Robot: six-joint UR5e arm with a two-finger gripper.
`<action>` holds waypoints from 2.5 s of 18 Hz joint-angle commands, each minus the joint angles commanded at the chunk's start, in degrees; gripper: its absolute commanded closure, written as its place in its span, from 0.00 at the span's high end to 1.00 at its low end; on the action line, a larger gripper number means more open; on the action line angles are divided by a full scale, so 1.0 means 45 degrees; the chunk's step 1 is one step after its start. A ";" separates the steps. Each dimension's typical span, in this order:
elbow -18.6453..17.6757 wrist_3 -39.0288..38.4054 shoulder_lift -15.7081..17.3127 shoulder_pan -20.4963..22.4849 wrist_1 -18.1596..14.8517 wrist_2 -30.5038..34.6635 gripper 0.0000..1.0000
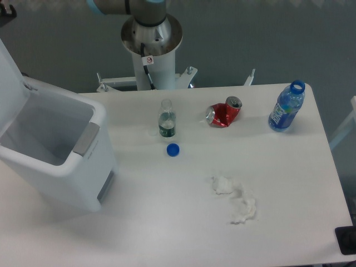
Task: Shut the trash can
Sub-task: 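Move the gripper above and behind the open trash can lid, then push the open lid down onto the trash can with the gripper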
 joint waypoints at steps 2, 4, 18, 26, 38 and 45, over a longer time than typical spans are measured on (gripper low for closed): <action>0.0000 -0.0060 0.0000 0.0000 0.0019 0.0020 0.00; 0.0020 -0.0060 0.0000 0.0020 0.0059 0.0020 0.00; 0.0020 -0.0626 -0.0332 0.0059 0.0176 0.0196 0.00; 0.0020 -0.0646 -0.0234 0.0176 0.0176 0.0196 0.00; -0.0039 -0.0822 -0.0410 0.1015 0.0352 0.0176 0.00; -0.0059 -0.0822 -0.0976 0.1659 0.0352 0.0157 0.00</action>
